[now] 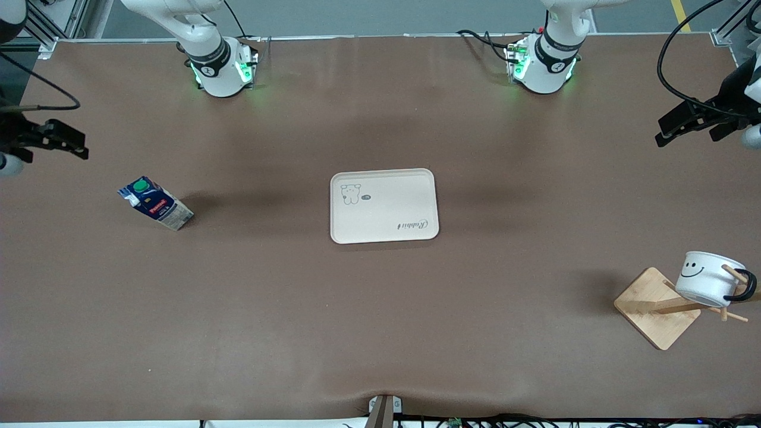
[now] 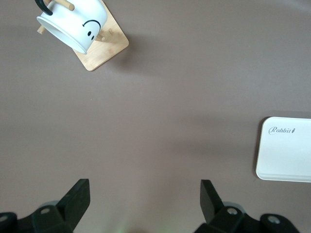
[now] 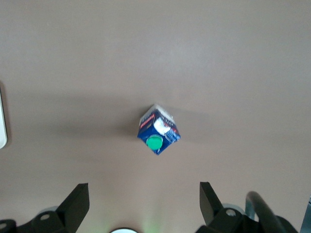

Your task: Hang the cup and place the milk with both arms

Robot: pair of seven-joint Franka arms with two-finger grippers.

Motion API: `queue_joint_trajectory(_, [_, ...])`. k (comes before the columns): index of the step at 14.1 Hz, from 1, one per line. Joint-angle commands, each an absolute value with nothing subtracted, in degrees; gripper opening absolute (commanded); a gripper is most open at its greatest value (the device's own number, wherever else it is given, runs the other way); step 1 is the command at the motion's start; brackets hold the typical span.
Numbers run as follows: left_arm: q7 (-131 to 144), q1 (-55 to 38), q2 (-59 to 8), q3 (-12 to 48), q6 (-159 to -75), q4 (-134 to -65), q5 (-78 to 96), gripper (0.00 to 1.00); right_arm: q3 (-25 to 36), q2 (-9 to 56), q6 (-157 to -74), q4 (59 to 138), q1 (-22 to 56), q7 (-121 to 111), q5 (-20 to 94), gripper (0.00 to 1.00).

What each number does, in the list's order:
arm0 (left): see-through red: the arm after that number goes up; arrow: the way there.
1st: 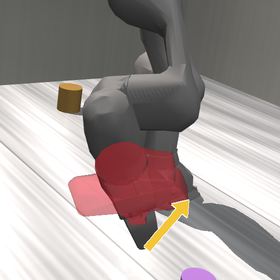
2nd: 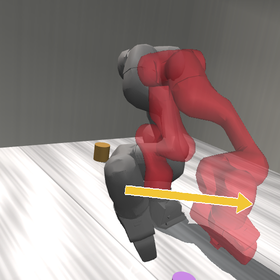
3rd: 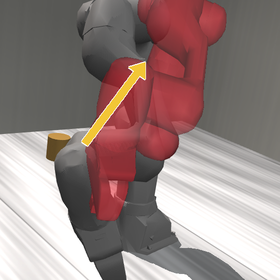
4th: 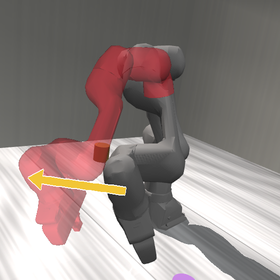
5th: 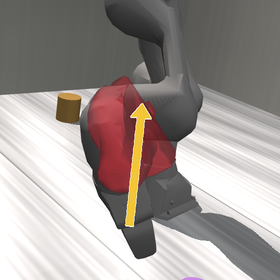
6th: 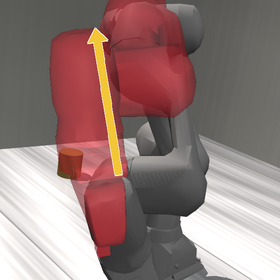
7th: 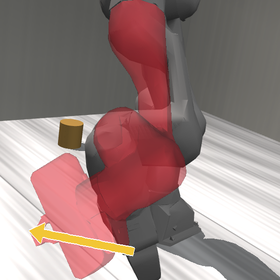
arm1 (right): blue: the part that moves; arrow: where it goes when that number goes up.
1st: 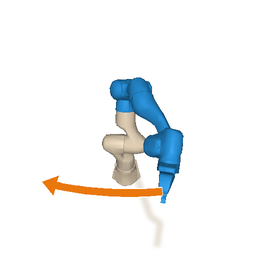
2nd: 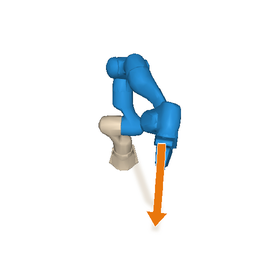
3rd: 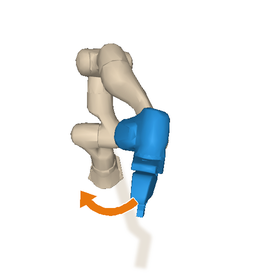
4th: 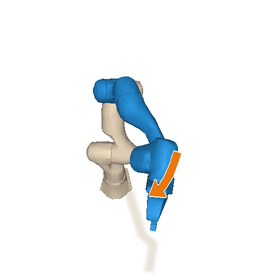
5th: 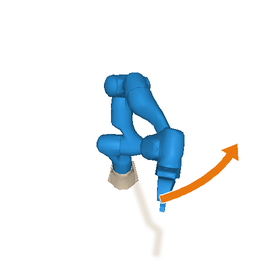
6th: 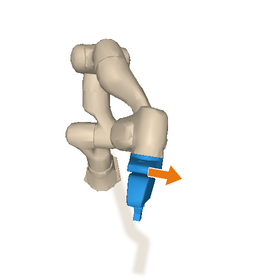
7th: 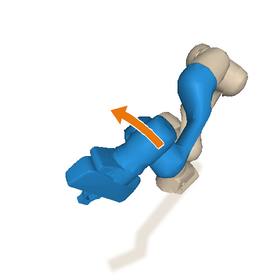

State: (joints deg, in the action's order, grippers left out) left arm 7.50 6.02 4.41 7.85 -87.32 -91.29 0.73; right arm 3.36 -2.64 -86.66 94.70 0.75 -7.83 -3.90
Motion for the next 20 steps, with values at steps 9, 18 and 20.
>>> queue_joint_trajectory(9, [7.0,6.3,5.3,8.0,-85.3,-89.4,1.1,1.0,4.4,-4.1,-80.1,85.9,-1.6,-19.3,3.3,1.0])
queue_joint_trajectory(18, [6.5,6.1,4.9,8.1,-85.0,-89.1,0.8,1.0,4.1,-4.1,-79.1,86.1,-1.2,-8.2,3.2,1.0])
queue_joint_trajectory(20, [6.5,6.0,4.8,8.2,-84.6,-89.2,0.8,1.0,4.1,-4.0,-79.1,86.0,-1.2,-8.2,3.2,1.0])
